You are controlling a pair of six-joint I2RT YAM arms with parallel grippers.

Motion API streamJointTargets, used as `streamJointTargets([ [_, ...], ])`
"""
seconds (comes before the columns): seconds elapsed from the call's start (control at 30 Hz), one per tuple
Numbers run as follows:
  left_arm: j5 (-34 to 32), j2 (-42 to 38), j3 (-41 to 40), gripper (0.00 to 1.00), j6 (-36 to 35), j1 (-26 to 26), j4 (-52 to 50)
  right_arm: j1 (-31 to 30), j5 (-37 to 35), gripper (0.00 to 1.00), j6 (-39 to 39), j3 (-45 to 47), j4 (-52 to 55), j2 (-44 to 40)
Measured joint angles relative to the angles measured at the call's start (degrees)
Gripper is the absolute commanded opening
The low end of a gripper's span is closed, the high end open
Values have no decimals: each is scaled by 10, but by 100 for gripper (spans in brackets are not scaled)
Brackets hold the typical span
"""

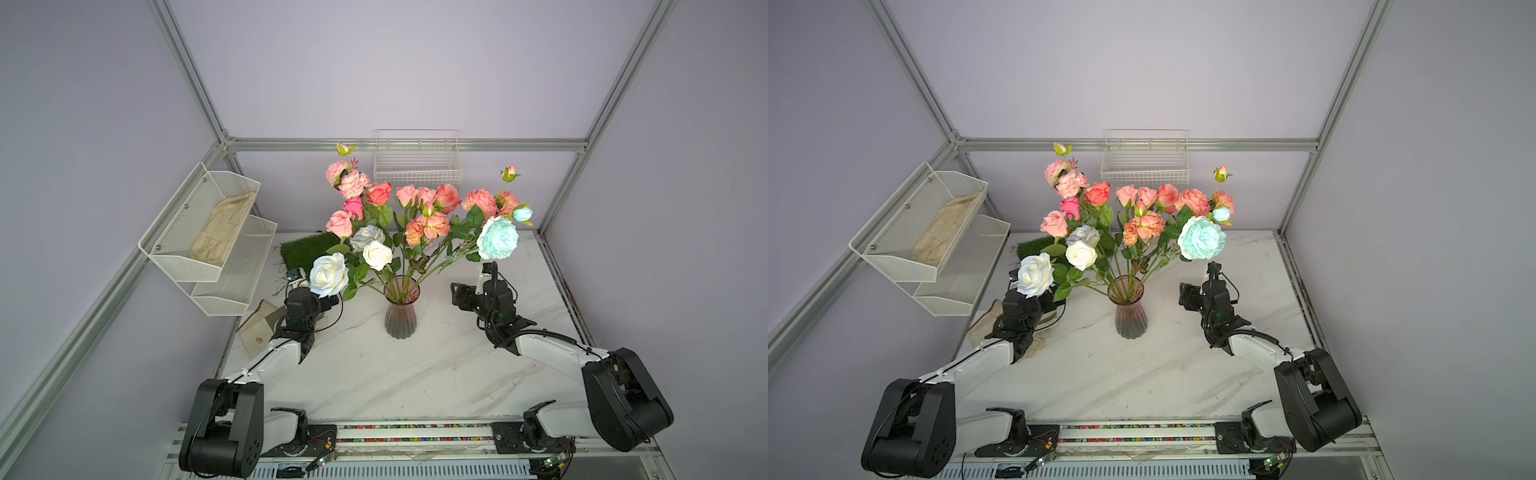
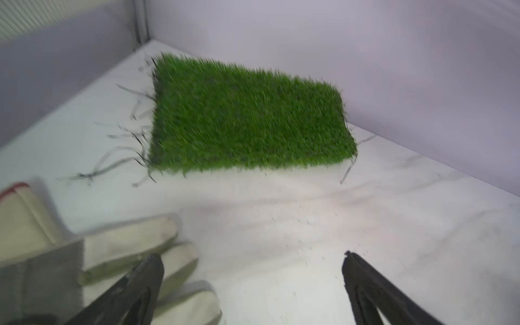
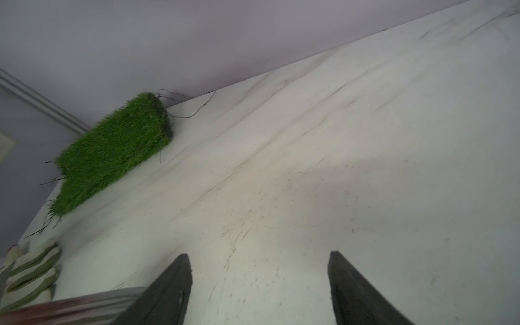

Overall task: Pick out pink flowers from the vase
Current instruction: Adjust the flower in the vase.

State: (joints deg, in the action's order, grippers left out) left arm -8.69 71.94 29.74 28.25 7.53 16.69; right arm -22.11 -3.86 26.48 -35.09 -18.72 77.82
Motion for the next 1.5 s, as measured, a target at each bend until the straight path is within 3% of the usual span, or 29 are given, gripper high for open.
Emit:
streamJointTargets([
  [0.2,32,9,0,100,52,82,-18,-46,44,72,33,-19,-1,3],
  [0.4,53,34,1,100,83,121,-24,-63,50,70,46,-57,-10,5],
  [0.6,66,68,8,100,107,137,-31,-63,54,70,39,-86,-11,5],
  [1.13,87,137,67,100,111,156,-38,-70,175,70,19,-107,-9,-31],
  [1.5,94,150,85,100,111,159,-39,-73,131,72,14,-89,55,-94],
])
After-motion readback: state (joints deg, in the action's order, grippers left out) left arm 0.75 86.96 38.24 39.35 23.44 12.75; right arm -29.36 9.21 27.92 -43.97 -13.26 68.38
